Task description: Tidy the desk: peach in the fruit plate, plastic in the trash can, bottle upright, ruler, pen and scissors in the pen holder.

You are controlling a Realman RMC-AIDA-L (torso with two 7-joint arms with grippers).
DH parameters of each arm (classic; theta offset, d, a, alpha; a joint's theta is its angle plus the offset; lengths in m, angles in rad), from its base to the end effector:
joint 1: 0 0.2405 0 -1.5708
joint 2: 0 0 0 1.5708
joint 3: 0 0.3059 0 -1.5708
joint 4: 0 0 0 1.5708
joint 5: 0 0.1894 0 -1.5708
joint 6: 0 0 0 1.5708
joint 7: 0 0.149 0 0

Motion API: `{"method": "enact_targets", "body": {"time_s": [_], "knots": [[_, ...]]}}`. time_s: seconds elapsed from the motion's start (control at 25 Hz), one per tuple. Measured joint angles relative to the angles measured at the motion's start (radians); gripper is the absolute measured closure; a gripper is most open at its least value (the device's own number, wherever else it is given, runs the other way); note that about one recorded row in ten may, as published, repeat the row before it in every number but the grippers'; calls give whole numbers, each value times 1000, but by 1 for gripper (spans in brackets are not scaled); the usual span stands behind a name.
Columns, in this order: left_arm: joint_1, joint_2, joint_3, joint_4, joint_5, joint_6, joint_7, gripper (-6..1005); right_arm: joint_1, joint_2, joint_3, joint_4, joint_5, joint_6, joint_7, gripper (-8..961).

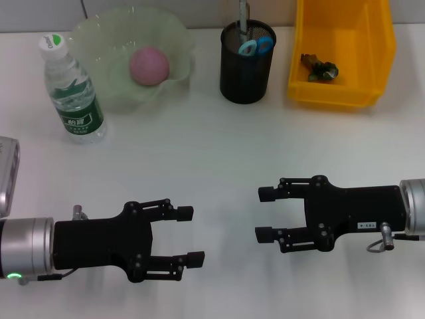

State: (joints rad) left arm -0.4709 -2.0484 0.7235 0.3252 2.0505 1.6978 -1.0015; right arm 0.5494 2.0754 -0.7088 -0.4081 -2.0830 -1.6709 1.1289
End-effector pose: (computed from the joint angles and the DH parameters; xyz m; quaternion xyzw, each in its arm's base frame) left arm -0.3070 0.2590 -0.0682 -0.9471 -0.1598 -0.2777 0.0180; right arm 0.2835 0.2906 -0.0707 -0.9529 0.1597 0.2575 0.0102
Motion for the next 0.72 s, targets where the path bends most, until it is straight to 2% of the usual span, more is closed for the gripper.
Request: {"method": "enact_targets", "body": {"time_s": [0.72], "knots": [[-2,-4,-2,22,1,-6,-17,194,-1,2,0,4,0,6,10,209]]}}
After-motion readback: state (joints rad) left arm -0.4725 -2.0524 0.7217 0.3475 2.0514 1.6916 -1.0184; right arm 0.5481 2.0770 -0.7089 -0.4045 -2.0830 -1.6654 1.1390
